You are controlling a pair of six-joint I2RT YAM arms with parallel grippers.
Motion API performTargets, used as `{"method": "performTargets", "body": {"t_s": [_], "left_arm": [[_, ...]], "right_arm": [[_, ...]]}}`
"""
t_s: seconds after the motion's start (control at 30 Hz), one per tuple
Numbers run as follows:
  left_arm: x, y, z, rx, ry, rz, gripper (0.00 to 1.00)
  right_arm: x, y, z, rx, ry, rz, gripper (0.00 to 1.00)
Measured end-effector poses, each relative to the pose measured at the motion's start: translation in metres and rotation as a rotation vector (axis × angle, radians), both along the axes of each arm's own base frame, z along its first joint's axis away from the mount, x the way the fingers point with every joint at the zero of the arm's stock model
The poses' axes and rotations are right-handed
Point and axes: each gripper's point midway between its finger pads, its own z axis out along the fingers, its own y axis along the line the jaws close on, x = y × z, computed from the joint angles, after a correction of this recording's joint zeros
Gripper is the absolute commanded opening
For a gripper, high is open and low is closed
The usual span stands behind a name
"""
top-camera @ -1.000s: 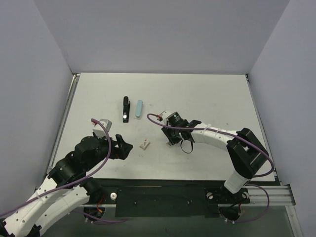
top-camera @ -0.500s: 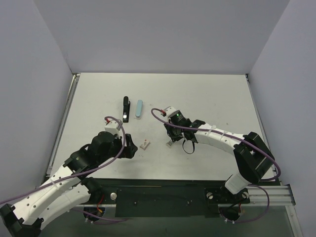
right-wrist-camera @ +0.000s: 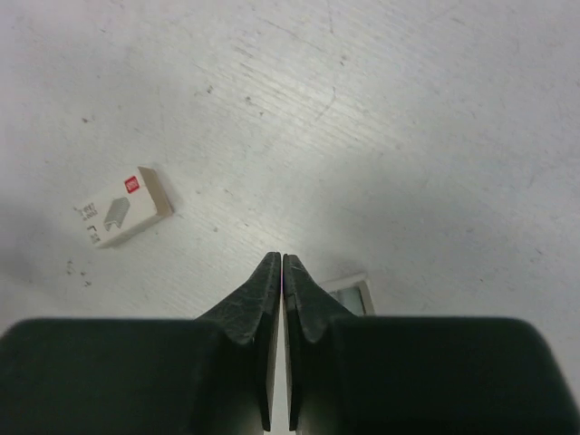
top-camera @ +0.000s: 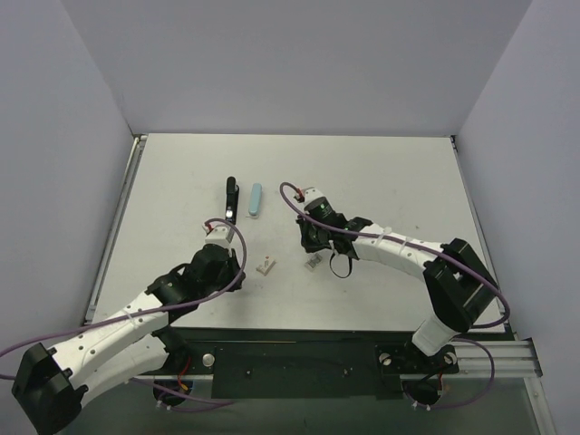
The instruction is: Unload the staples from the stapler
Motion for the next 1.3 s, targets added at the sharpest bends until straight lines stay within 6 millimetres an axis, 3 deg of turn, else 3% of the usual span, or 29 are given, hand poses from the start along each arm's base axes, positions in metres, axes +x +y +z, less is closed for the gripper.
{"method": "performTargets", "body": {"t_s": [0.27,0.53,1.0,1.3], "left_arm": [[0.002,-0.007,-0.033,0.009,0.043,-0.003,0.0],[0.002,-0.017,-0.052,-0.005,0.073,-0.028,0.0],[-0.003,-0.013,-0.08,0.02,0.117,-0.018,0.0],[-0.004,-0.012,-0.078,-0.001,0.105,-0.012,0.0]], "right_arm": [[0.016,0.064,0.017,0.083,-0.02,0.046,0.0],[0.021,0.105,-0.001,0.137,0.055,0.105,0.0],[0.013,0.15,-0.031,0.197,0.173,0.218,0.0],[0.0,0.152,-0.039,0.172,0.201,0.248,0.08]]}}
